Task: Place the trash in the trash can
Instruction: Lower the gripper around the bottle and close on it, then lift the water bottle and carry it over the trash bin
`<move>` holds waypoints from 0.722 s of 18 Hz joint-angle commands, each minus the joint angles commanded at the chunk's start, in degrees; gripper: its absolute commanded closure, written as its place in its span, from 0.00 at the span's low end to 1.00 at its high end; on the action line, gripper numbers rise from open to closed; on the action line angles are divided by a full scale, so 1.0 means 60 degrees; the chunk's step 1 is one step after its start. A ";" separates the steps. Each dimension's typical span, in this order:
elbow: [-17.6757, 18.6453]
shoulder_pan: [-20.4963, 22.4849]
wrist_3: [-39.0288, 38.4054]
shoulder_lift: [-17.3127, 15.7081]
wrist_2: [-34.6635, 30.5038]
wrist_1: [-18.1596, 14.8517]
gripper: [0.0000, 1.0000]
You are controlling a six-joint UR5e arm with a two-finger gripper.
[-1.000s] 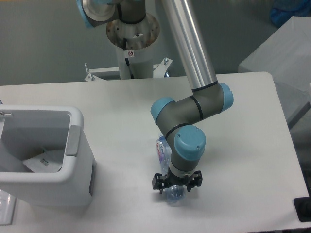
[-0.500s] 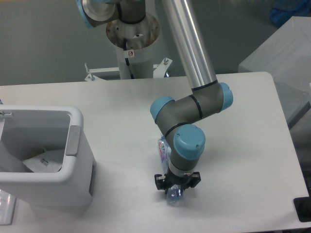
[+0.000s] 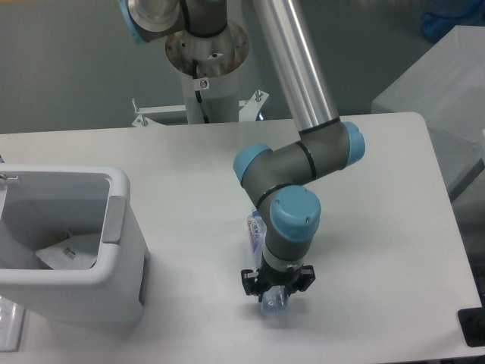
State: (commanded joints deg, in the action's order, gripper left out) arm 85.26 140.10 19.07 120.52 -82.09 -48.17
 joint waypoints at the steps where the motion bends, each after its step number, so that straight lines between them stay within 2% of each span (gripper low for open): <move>1: -0.0102 0.0029 -0.0073 -0.0220 0.0029 0.0175 0.45; 9: -0.0952 -0.0102 -0.2033 -0.1554 0.1039 0.1757 0.45; 13: -0.1450 -0.0424 -0.2446 -0.1979 0.1318 0.1920 0.45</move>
State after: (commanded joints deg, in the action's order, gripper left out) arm 76.56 137.55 4.40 108.64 -74.18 -36.65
